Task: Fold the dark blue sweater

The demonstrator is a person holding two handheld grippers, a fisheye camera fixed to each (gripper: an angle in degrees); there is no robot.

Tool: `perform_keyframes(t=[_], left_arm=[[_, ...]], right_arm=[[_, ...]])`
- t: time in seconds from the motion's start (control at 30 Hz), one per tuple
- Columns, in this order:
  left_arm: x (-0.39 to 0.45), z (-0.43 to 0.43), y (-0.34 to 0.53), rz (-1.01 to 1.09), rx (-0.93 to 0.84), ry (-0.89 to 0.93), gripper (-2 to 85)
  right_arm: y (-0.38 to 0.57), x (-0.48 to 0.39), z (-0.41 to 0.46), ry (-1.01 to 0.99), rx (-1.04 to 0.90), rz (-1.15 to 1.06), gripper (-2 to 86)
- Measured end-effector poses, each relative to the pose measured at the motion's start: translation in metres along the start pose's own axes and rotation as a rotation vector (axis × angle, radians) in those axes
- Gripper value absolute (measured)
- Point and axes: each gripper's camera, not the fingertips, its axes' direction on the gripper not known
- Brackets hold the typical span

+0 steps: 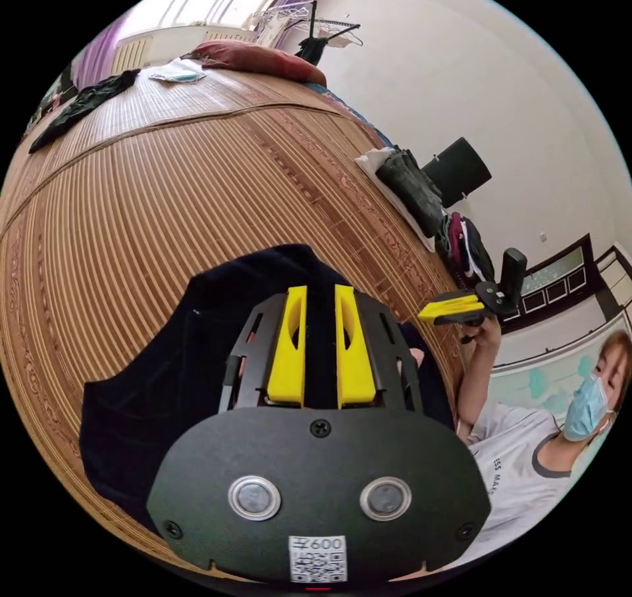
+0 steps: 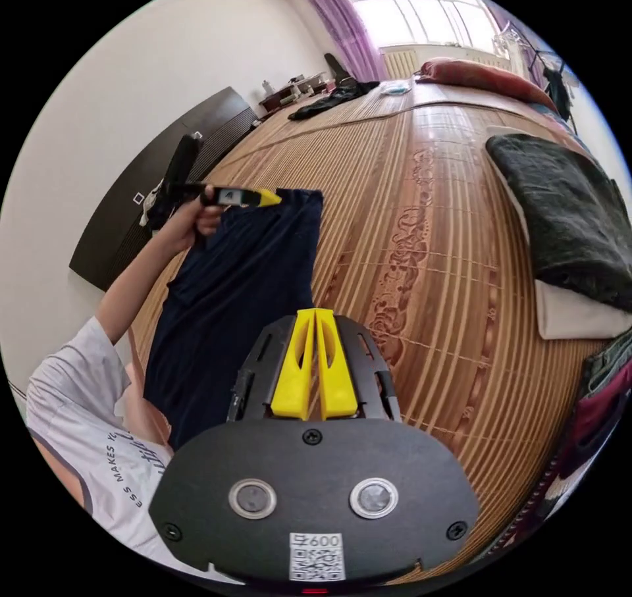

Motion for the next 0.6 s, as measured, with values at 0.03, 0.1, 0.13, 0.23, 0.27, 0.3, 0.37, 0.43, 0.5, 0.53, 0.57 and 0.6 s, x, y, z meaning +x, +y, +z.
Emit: perform_keyframes(t=[0.03,0.1,0.13,0.23,0.27,0.3,0.37,0.43,0.5,0.53,0.57,0.6], left_arm=[[0.005,0.002,0.019,0.014,-0.005,0.009,7.4],[0.033,0.015,0.089,0.107,-0.073,-0.08,8.8],[0.054,0.023,0.122,0.193,-0.106,-0.17,9.7],[0.081,0.031,0.185,0.265,-0.025,-0.15,10.1],[0.086,0.035,0.213,0.252,0.006,-0.053,10.4],[0.087,0.044,0.24,0.211,-0.002,0.041,10.9],[0.09,0.058,0.284,0.162,0.004,0.138,11.5],[0.114,0.077,0.35,0.183,-0.002,0.013,12.0],[0.142,0.095,0.403,0.252,-0.052,-0.194,12.5],[0.157,0.104,0.44,0.294,-0.073,-0.317,12.8],[0.163,0.106,0.459,0.302,-0.072,-0.364,12.9],[0.167,0.107,0.497,0.253,-0.051,-0.416,13.2]], right_arm=[[0.008,-0.008,-0.009,0.064,0.017,-0.066,-0.8],[0.022,-0.034,-0.01,0.204,-0.006,-0.222,-0.8],[0.034,-0.057,-0.008,0.287,-0.008,-0.351,-0.8],[0.063,-0.106,-0.007,0.292,0.055,-0.599,-0.8],[0.065,-0.114,-0.006,0.237,0.042,-0.619,-0.8],[0.065,-0.116,-0.006,0.222,0.034,-0.617,-0.8],[0.066,-0.115,-0.009,0.215,0.042,-0.544,-0.8],[0.074,-0.118,-0.015,0.178,0.027,-0.549,-0.8],[0.083,-0.126,-0.026,0.204,0.023,-0.533,-0.8],[0.089,-0.136,-0.039,0.249,0.032,-0.515,-0.8],[0.1,-0.151,-0.059,0.293,0.069,-0.508,-0.8],[0.107,-0.16,-0.073,0.309,0.107,-0.505,-0.8]])
